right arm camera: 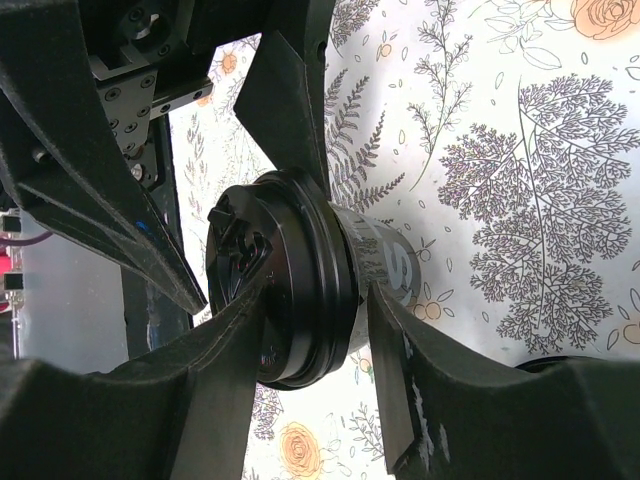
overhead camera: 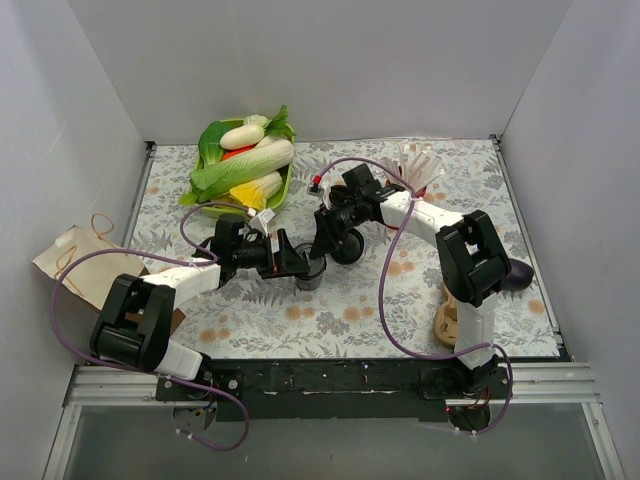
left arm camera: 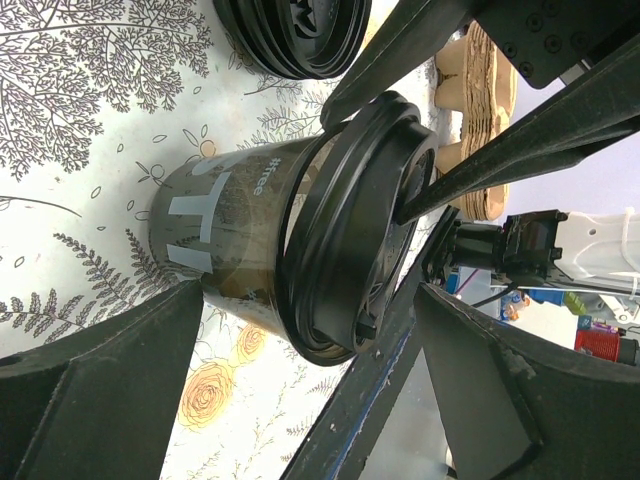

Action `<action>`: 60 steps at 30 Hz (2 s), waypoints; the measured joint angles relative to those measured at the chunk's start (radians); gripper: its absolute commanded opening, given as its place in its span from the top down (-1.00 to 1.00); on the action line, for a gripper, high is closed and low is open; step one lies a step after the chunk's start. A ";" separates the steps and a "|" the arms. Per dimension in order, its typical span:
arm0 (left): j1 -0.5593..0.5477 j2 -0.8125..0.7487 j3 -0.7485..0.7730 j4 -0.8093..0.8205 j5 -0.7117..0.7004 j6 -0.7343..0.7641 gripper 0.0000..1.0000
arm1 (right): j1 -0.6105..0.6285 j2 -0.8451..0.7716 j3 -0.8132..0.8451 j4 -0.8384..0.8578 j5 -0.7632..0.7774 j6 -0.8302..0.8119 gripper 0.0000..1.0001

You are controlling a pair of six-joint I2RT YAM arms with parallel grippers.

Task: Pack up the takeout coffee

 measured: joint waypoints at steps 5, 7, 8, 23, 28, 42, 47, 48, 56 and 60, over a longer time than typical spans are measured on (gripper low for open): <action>0.000 0.000 0.000 0.000 -0.003 -0.001 -0.75 | 0.000 0.000 0.000 0.003 -0.010 0.026 -0.04; 0.001 0.000 0.000 0.000 -0.003 -0.001 -0.75 | 0.000 0.000 -0.001 0.008 -0.023 0.047 -0.04; 0.001 0.000 0.000 0.000 -0.003 -0.001 -0.75 | 0.000 0.000 -0.001 0.010 -0.030 0.058 -0.04; 0.008 -0.021 0.000 0.000 -0.004 -0.001 -0.75 | -0.005 0.000 -0.029 0.029 -0.047 0.130 -0.08; 0.009 -0.025 0.000 -0.001 -0.006 -0.001 -0.75 | -0.005 0.000 -0.034 0.022 -0.031 0.122 -0.08; 0.014 -0.034 -0.011 -0.004 -0.008 0.000 -0.75 | 0.019 0.000 -0.032 -0.006 0.000 0.063 -0.12; 0.020 -0.044 -0.011 -0.013 -0.015 0.000 -0.75 | 0.033 0.000 -0.023 -0.029 0.026 0.046 -0.14; 0.021 -0.049 -0.011 -0.015 -0.016 0.000 -0.75 | 0.035 0.000 -0.017 -0.032 0.029 0.042 -0.14; 0.031 -0.080 -0.011 -0.049 -0.021 0.004 -0.75 | 0.045 0.000 0.003 -0.045 0.054 0.028 -0.35; 0.039 -0.105 -0.011 -0.068 -0.023 0.010 -0.75 | 0.051 0.000 0.010 -0.047 0.060 0.009 -0.47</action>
